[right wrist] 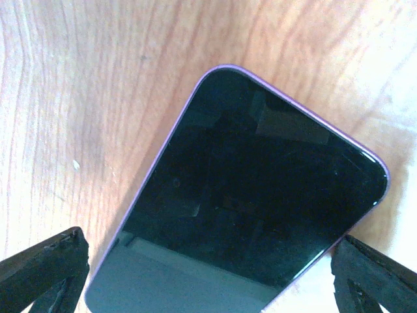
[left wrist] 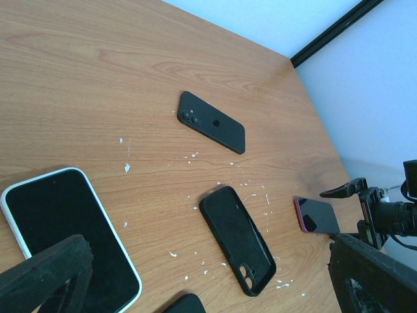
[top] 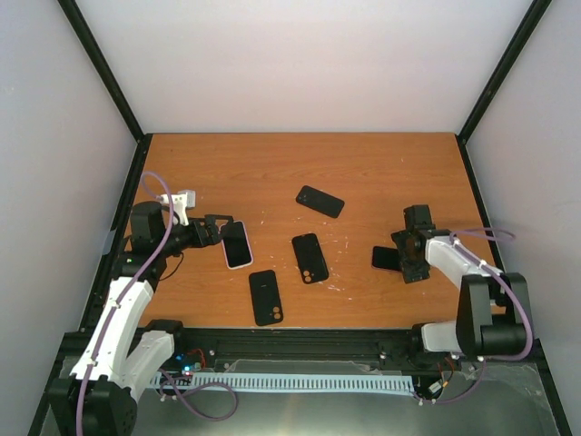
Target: Put the phone into the phone case
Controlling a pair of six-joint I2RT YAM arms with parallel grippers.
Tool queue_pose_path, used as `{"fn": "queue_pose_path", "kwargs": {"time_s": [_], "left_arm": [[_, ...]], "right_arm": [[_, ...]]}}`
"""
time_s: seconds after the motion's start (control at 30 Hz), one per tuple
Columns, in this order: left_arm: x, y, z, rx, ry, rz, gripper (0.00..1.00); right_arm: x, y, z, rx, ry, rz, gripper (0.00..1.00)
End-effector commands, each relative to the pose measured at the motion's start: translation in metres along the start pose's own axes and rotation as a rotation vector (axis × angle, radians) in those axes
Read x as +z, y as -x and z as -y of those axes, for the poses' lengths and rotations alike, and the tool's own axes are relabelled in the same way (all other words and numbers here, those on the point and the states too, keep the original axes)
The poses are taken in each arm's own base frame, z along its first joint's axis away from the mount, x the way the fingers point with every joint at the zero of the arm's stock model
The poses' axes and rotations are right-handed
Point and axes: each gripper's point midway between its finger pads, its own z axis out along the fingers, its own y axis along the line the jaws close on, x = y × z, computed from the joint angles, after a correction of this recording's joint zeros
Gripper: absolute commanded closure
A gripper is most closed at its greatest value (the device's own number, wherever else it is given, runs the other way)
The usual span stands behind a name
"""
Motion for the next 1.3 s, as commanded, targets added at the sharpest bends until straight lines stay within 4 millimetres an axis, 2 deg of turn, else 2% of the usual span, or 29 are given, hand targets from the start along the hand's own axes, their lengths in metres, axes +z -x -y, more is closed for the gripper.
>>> {"fn": "queue_pose_path", "kwargs": {"time_s": [0.0, 0.17, 0.27, 0.47, 0.63, 0.73, 0.8, 0.83, 0.93, 1.07, 1.27], "left_arm": [[-0.002, 0.006, 0.005, 0.018, -0.018, 0.020, 0.01], [-0.002, 0.006, 0.003, 0.016, -0.010, 0.025, 0.01], [-0.002, 0.007, 0.002, 0.015, -0.003, 0.029, 0.01], [-0.002, 0.007, 0.001, 0.013, 0.000, 0.028, 0.01], [-0.002, 0.007, 0.002, 0.014, -0.001, 0.029, 0.01], [-0.003, 0.007, 0.002, 0.015, 0.001, 0.031, 0.01], [-0.003, 0.007, 0.002, 0.016, 0.002, 0.033, 0.01], [-0.003, 0.007, 0.002, 0.016, 0.000, 0.032, 0.01], [-0.003, 0.006, 0.003, 0.014, -0.006, 0.027, 0.00], [-0.002, 0.006, 0.003, 0.015, -0.010, 0.025, 0.01], [-0.003, 0.007, 0.004, 0.018, -0.008, 0.030, 0.00]], "right_arm": [[0.013, 0.009, -0.020, -0.046, -0.003, 0.026, 0.02], [0.029, 0.010, -0.040, -0.170, -0.049, 0.002, 0.04], [0.042, 0.005, -0.045, -0.262, -0.091, -0.044, 0.05], [0.062, -0.021, -0.057, -0.422, -0.096, -0.127, 0.10], [0.062, -0.048, -0.079, -0.603, -0.080, -0.143, 0.11], [0.057, -0.058, -0.076, -0.696, -0.109, -0.133, 0.11], [0.055, -0.052, -0.070, -0.734, -0.131, -0.103, 0.10], [0.053, -0.057, -0.067, -0.779, -0.134, -0.097, 0.10], [0.047, -0.055, -0.059, -0.827, -0.135, -0.085, 0.09], [0.039, -0.058, -0.051, -0.800, -0.151, -0.090, 0.07], [0.037, -0.072, -0.053, -0.765, -0.159, -0.088, 0.09]]}}
